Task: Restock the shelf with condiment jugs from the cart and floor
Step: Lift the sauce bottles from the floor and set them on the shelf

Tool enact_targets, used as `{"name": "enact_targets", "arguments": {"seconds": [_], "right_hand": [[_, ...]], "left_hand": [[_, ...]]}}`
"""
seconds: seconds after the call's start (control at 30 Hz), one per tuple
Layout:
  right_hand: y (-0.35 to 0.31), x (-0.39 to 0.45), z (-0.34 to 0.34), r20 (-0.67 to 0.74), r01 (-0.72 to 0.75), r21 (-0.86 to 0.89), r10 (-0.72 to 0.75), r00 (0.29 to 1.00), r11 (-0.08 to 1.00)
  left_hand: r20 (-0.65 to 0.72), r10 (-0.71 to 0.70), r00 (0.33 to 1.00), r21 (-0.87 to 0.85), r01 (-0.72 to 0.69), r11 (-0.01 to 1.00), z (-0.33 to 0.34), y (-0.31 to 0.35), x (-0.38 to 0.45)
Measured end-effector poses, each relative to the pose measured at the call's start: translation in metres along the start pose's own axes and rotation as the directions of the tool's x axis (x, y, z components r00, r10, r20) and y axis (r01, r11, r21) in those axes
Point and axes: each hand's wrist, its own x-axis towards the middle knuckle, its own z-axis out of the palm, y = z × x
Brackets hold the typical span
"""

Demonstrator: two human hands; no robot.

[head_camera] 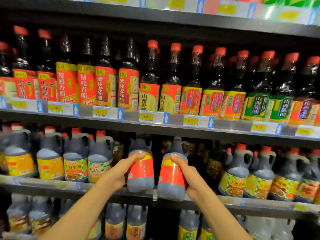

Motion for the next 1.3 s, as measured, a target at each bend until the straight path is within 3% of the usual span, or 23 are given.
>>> {"name": "enact_targets", "arguments": {"seconds": [0.33, 0.63, 0.97, 1.17, 1.23, 1.3], "right_hand": [[0.003, 0.043, -0.007, 0.018, 0.085, 0.026, -0.085, 0.996, 0.996], [0.023, 0.067, -0.008, 0.108, 0.224, -0.025, -0.220, 0.969, 0.974], [0.038, 0.086, -0.019, 0.263, 0.266, -0.092, -0.234, 0.936, 0.960], [0.033, 0.088, -0.028, 0.377, 0.300, -0.159, -0.223, 0.899, 0.941], [0.029, 0.086, -0.028, 0.398, 0.287, -0.204, -0.188, 0.898, 0.936], [0.029, 0.084, -0.031, 0.341, 0.263, -0.289, -0.157, 0.927, 0.920]], "left_hand": [[-0.007, 0.046, 0.999, -0.009, -0.046, 0.999, -0.005, -0.010, 0.041], [0.061, 0.237, 0.970, 0.031, -0.239, 0.971, -0.007, -0.028, 0.060], [0.139, 0.237, 0.961, 0.118, -0.254, 0.960, -0.019, -0.031, 0.068], [0.263, 0.213, 0.941, 0.195, -0.268, 0.943, -0.028, -0.031, 0.071], [0.258, 0.197, 0.946, 0.254, -0.263, 0.931, -0.029, -0.030, 0.069], [0.166, 0.200, 0.966, 0.368, -0.249, 0.896, -0.030, -0.031, 0.067]]}}
